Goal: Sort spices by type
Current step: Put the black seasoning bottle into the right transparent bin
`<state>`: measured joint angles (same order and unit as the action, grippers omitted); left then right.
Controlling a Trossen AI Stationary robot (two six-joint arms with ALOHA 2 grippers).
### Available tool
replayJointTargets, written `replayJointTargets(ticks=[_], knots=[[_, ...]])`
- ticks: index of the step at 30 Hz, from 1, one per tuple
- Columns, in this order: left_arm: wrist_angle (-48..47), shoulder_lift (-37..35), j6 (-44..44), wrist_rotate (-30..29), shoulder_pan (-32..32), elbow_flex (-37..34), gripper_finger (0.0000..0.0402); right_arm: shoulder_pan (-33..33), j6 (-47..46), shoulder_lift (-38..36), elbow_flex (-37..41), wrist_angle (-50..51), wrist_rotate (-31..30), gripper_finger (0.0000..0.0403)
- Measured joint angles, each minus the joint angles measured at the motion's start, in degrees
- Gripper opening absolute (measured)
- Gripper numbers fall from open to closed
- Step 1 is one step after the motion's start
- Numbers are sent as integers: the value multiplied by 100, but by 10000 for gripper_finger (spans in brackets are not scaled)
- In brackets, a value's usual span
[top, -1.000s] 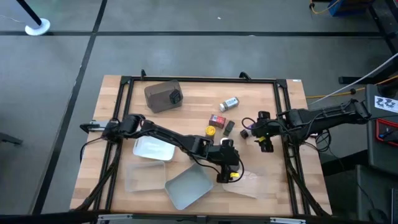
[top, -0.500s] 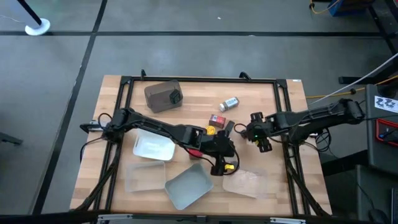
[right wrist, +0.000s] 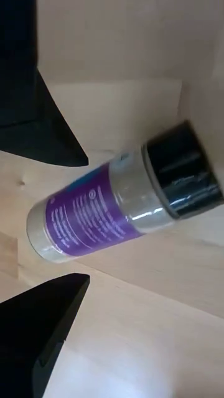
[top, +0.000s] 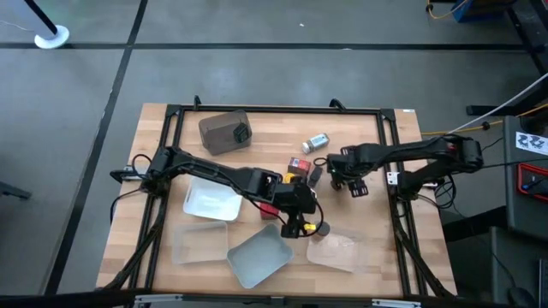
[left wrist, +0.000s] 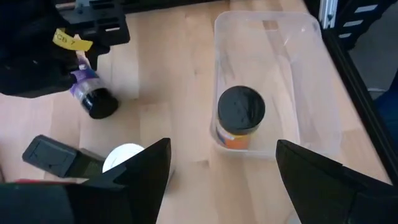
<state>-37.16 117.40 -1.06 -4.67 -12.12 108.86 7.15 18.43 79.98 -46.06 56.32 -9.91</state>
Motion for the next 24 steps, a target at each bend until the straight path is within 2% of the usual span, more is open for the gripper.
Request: replayJointTargets(ticks=[13, 16, 22, 24], knots=[[-137, 0, 168, 0, 6, 0, 274, 302, 309, 907, 2, -384, 236, 287], [-146, 0, 173, 0, 6, 0, 274, 302, 306, 1045, 2, -401, 457, 261], [-123, 0, 300, 0, 2, 0, 274, 300, 300, 1086, 0, -364, 501, 177], [-123, 0, 263, 0, 4, 0, 274, 300, 298, 1069, 0, -289, 501, 168]])
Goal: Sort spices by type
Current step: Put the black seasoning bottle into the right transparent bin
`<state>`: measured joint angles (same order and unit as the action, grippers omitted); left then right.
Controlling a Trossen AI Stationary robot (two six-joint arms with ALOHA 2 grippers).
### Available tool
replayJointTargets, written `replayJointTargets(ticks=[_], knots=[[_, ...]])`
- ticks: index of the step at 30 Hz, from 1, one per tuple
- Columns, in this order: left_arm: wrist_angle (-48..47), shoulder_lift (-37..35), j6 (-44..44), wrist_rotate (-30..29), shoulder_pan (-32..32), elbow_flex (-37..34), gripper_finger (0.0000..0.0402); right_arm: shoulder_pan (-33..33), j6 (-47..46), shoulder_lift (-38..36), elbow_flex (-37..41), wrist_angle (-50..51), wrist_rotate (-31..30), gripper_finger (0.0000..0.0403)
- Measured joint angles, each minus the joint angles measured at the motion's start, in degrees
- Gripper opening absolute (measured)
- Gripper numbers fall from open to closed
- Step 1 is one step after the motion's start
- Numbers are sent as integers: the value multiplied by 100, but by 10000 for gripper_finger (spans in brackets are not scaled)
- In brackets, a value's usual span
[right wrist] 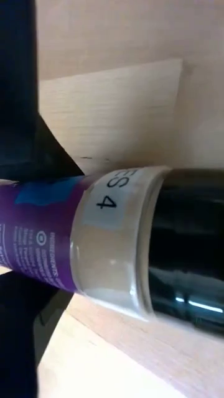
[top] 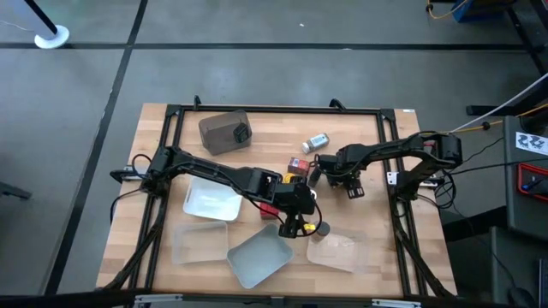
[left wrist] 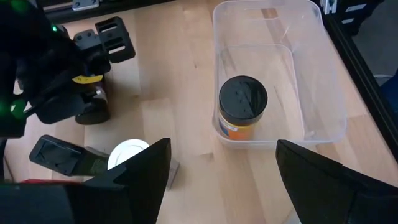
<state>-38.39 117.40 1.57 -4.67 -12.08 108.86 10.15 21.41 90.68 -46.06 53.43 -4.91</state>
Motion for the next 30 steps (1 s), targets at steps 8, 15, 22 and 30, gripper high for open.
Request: replayJointTargets(ticks=[8, 15, 22, 30], knots=[[68, 3, -15, -96, 44, 0, 274, 0, -153, -93, 2, 426, 2, 183], [246, 13, -231, -330, 158, -2, 274, 0, -166, -450, 2, 607, 4, 174], [425, 13, -348, -373, 375, -2, 274, 0, -216, -1091, 0, 667, 64, 173], [522, 17, -613, -387, 665, -2, 274, 0, -468, -1973, 0, 565, 424, 174]])
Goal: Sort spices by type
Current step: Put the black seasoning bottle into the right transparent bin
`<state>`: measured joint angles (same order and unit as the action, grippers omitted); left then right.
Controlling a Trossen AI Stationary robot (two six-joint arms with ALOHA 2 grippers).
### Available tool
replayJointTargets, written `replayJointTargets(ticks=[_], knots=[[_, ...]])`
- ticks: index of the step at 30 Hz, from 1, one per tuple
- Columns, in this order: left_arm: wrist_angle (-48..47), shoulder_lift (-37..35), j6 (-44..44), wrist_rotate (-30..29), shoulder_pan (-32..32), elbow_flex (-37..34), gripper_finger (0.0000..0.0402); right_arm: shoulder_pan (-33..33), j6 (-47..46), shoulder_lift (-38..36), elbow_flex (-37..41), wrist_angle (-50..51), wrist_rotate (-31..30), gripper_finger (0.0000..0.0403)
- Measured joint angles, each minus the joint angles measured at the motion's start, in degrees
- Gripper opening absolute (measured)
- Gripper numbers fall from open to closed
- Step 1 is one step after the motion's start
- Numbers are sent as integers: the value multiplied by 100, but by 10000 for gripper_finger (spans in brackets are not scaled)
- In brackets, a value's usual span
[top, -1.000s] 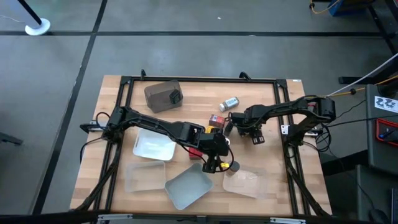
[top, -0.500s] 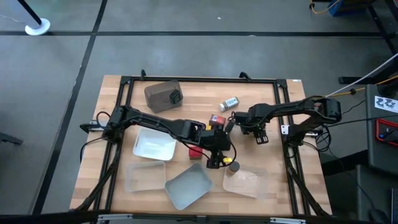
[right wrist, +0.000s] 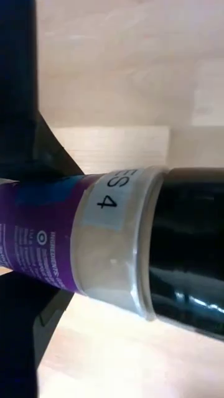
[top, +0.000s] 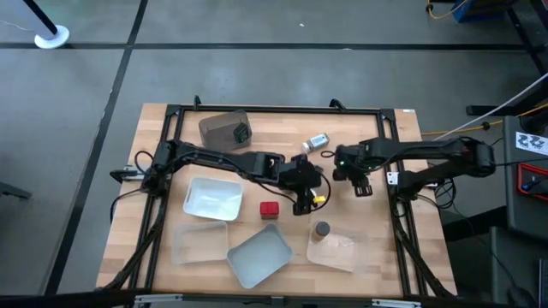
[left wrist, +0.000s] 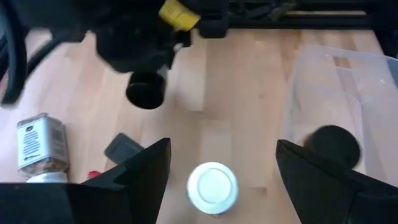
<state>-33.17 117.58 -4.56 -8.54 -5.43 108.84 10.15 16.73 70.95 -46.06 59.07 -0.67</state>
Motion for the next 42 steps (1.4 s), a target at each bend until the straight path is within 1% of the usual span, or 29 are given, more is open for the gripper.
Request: replayJointTargets(ticks=[4, 7, 11, 16, 22, 28, 36, 42], knots=[[81, 2, -23, 0, 118, -2, 274, 0, -23, -405, 0, -269, 320, 174], [363, 2, -28, 0, 187, -2, 274, -1, -121, -622, 0, -538, 605, 174], [721, 2, 7, 2, 253, -2, 274, 0, -190, -772, -2, -885, 895, 174], [809, 2, 7, 4, 303, -2, 274, -2, -194, -894, -2, -1319, 1326, 174], [829, 2, 5, 9, 350, -2, 274, -7, -192, -906, -4, -1674, 1392, 174], [823, 2, 5, 13, 447, -2, 274, -7, -190, -906, -4, -1936, 1844, 175], [846, 2, -80, 25, 527, -192, 274, -7, -147, -902, -4, -2041, 1977, 175], [849, 6, -104, 28, 527, -315, 274, -7, -130, -900, -4, -2325, 1987, 175]])
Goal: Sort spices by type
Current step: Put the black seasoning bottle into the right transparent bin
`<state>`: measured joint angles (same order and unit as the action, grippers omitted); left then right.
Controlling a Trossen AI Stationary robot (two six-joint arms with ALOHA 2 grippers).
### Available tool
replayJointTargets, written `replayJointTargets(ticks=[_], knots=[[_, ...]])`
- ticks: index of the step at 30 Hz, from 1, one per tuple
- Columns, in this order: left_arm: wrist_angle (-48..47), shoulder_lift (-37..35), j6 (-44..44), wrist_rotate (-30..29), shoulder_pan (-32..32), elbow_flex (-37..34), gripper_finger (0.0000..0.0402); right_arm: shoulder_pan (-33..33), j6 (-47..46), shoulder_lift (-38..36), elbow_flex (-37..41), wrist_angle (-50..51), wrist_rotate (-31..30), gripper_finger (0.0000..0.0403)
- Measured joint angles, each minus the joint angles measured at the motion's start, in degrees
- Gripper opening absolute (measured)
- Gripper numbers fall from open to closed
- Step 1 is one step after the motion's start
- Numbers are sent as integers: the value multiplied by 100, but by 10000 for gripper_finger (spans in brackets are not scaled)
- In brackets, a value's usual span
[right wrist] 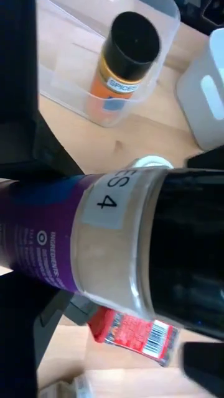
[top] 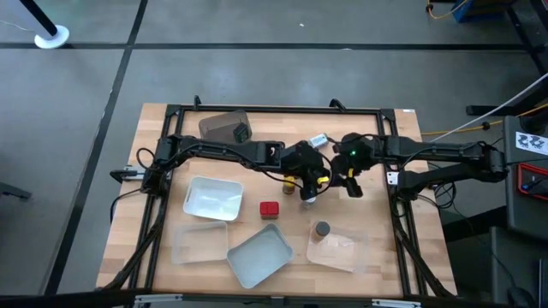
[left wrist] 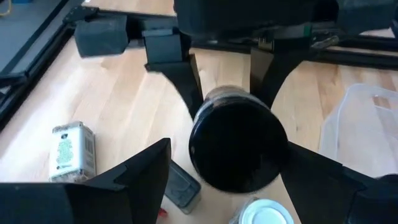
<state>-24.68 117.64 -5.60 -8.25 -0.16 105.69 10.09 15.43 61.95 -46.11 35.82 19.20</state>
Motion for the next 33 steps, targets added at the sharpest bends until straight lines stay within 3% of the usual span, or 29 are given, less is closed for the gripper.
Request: replayJointTargets(ticks=[21, 29, 33], knots=[[342, -1, 266, 140, 28, -2, 271, 0, 6, 0, 0, -554, 353, 175], [325, -1, 261, 151, 11, -2, 195, 0, 4, 0, 0, -562, 344, 175], [321, -1, 174, 162, 11, -2, 195, 0, -43, 0, 0, -556, 353, 175]])
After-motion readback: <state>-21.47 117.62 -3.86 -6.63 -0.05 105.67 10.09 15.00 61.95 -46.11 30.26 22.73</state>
